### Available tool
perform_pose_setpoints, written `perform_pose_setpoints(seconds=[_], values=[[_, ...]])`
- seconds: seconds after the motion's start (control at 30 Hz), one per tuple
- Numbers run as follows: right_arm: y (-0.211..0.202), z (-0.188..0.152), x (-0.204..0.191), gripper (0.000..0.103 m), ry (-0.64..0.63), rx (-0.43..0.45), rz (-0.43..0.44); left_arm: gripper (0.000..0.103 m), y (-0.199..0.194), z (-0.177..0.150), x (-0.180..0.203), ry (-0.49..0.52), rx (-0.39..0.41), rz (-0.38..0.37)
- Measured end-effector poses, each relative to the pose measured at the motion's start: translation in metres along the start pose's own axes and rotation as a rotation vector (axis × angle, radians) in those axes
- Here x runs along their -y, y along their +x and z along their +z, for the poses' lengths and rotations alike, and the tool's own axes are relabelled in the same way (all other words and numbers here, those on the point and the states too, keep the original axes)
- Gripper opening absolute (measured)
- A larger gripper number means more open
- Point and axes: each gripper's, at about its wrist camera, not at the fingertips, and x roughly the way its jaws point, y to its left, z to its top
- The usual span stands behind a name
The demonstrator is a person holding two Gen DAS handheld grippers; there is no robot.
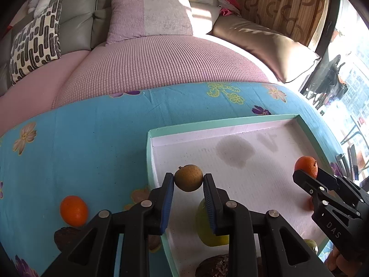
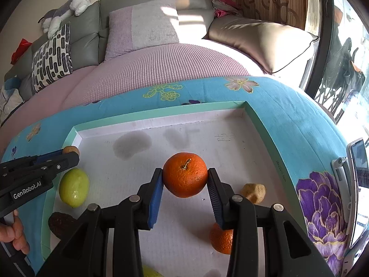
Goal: Organize fruits
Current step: 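Carry the orange and brown fruit over the tray with both tools, then open both tools to drop the orange and brown fruit into the tray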
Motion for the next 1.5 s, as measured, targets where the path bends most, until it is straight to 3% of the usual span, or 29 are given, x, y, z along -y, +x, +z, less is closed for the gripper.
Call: perform_pose_setpoints(seconds=[0.4,1.07,1.5], values=[[0.007,-0.006,0.015,0.040,0.002,-0.045,-0.043,0.028,0.009,0.006,0.010,0.016,-0.031,0.045],[0.010,-0.007,0.020,0.040,0.012,-0.065,-0.038,0.028,0.034,0.016,0.010,0.002,-0.130,0.084],[0.008,-0.006,0.023,0.040,0.012,-0.070,-0.032,0.029,0.012,0.014,0.014,-0.017,-0.098,0.122]])
